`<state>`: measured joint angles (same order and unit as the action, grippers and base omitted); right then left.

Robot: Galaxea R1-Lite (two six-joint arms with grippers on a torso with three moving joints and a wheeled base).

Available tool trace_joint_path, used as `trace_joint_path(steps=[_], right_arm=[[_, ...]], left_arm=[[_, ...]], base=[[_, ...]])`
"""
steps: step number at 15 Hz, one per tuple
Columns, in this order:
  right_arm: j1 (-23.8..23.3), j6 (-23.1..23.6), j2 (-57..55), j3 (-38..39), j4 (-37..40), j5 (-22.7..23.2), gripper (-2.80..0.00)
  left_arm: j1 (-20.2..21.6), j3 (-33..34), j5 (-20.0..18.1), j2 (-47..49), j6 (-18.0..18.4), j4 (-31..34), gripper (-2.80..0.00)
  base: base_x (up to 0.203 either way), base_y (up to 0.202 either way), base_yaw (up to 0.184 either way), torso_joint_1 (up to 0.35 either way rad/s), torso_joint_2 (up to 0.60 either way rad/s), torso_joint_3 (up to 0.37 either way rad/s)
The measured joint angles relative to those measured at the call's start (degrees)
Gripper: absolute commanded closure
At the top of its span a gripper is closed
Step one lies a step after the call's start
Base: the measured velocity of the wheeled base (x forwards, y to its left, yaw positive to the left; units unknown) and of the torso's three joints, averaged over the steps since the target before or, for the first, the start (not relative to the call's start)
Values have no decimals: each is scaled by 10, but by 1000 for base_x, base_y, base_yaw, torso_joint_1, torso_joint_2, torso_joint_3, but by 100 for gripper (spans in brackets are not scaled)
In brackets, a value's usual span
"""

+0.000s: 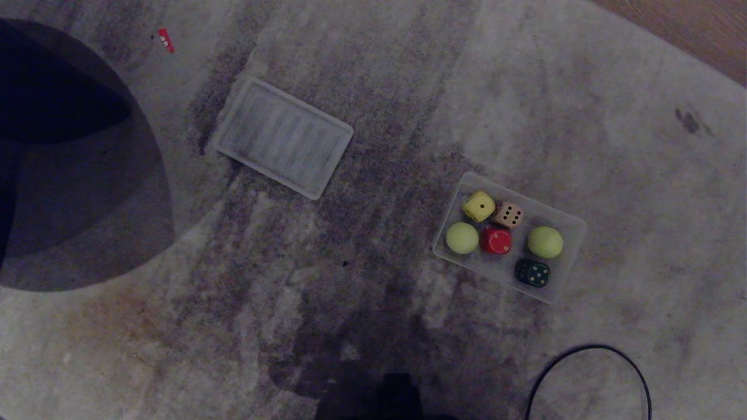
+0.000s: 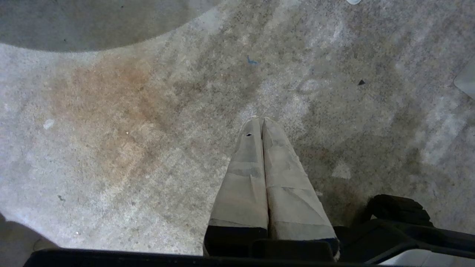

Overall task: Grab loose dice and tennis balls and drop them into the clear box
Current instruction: Close the lid

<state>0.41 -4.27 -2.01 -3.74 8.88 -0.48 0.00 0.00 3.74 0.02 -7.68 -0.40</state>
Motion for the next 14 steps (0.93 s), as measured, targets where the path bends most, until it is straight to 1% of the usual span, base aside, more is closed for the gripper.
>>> trace_joint_path(steps=[2,6,14], right_arm=[[1,-1,12,2,0,-2,0],[1,30,20,2,1,4,0],[1,31,22,2,2,3,0]], left_arm=[[0,0,0,0,0,0,0],[0,0,0,0,0,0,0],[0,0,0,0,-2,0,0]], base=[[0,0,0,0,0,0],[0,0,0,0,0,0],[0,0,0,0,0,0]])
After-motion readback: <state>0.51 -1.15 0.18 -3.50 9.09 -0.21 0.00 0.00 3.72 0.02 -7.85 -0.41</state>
